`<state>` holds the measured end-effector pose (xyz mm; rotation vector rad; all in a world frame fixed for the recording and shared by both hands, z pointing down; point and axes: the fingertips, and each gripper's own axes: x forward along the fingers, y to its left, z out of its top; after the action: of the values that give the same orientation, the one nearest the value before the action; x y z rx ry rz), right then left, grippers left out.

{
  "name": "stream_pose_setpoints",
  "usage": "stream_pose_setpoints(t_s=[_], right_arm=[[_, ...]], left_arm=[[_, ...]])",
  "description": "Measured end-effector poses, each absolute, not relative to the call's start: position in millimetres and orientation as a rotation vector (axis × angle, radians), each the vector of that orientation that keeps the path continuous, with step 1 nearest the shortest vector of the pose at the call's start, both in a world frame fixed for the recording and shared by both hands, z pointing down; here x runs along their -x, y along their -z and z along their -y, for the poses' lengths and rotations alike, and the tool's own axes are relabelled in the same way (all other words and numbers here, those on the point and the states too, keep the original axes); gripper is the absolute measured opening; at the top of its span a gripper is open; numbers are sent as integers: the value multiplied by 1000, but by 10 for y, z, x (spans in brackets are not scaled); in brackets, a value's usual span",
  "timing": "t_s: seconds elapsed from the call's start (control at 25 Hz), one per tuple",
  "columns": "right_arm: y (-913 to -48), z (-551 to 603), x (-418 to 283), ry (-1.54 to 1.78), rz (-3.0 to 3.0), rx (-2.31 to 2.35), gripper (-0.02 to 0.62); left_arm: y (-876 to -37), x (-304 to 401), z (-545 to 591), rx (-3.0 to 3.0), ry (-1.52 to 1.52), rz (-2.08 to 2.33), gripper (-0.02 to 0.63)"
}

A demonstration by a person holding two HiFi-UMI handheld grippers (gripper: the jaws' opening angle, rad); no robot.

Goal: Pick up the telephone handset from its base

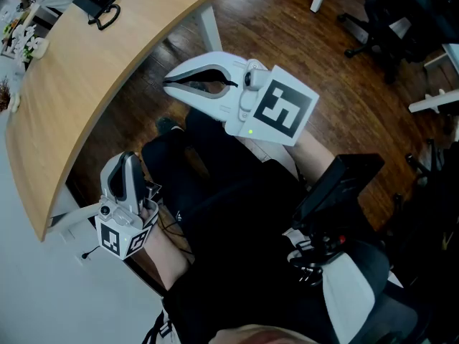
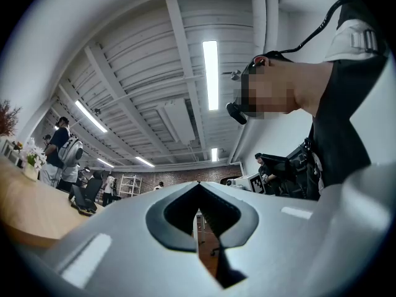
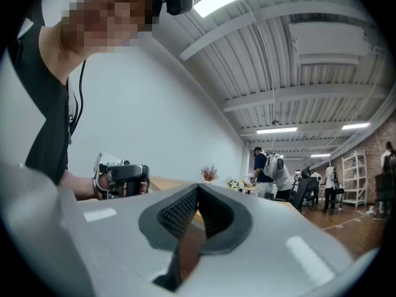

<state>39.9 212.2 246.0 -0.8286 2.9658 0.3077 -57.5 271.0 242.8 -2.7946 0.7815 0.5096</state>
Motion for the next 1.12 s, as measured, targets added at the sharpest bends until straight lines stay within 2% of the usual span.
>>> stream_pose_setpoints(t_s=[0.76,1.12], right_arm=[[-2714,-1949,-413,-213,-2999,850,3],[-2950,-1601,-315,-154,-3056,895,3]], left_arm=[[-2620,547,-2518,2843,-518,-793,3],[-2689,748,-2162,2864,-562,-809,3]])
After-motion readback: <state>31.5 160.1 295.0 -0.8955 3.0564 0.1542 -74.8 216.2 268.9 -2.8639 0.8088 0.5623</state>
